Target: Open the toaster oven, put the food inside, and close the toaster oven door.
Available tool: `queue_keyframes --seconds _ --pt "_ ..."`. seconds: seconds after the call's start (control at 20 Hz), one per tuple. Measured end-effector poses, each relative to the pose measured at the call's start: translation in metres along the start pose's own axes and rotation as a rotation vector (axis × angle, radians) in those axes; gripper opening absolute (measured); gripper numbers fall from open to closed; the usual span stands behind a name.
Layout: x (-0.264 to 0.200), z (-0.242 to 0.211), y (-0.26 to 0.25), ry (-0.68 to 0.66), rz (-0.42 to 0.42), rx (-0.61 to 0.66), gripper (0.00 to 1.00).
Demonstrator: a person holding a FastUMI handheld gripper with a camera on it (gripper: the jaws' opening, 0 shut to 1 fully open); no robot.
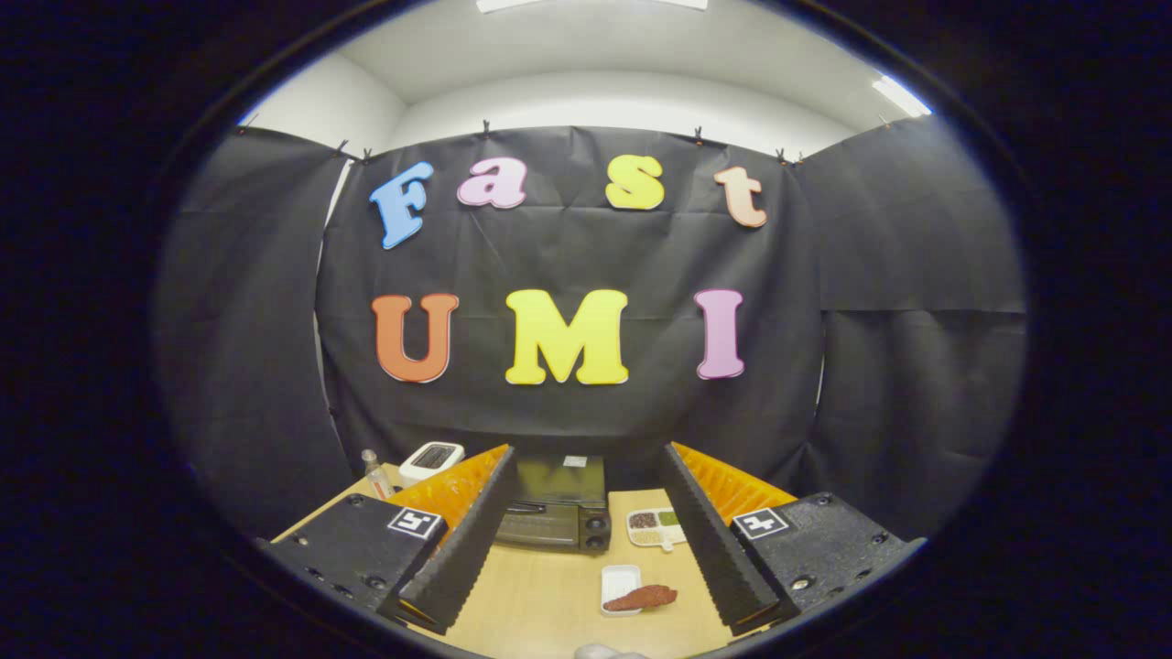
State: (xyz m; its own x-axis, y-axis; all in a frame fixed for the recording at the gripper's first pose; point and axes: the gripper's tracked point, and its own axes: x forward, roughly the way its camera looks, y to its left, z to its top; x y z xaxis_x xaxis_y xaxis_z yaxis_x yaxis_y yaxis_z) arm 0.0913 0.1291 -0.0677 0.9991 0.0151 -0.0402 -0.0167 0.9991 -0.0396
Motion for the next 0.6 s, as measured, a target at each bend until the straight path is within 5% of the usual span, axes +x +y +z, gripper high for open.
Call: queue_keyframes --seconds 0.6 --pt "0.199 -0.162 0.099 0.196 0.018 0.094 1.0"
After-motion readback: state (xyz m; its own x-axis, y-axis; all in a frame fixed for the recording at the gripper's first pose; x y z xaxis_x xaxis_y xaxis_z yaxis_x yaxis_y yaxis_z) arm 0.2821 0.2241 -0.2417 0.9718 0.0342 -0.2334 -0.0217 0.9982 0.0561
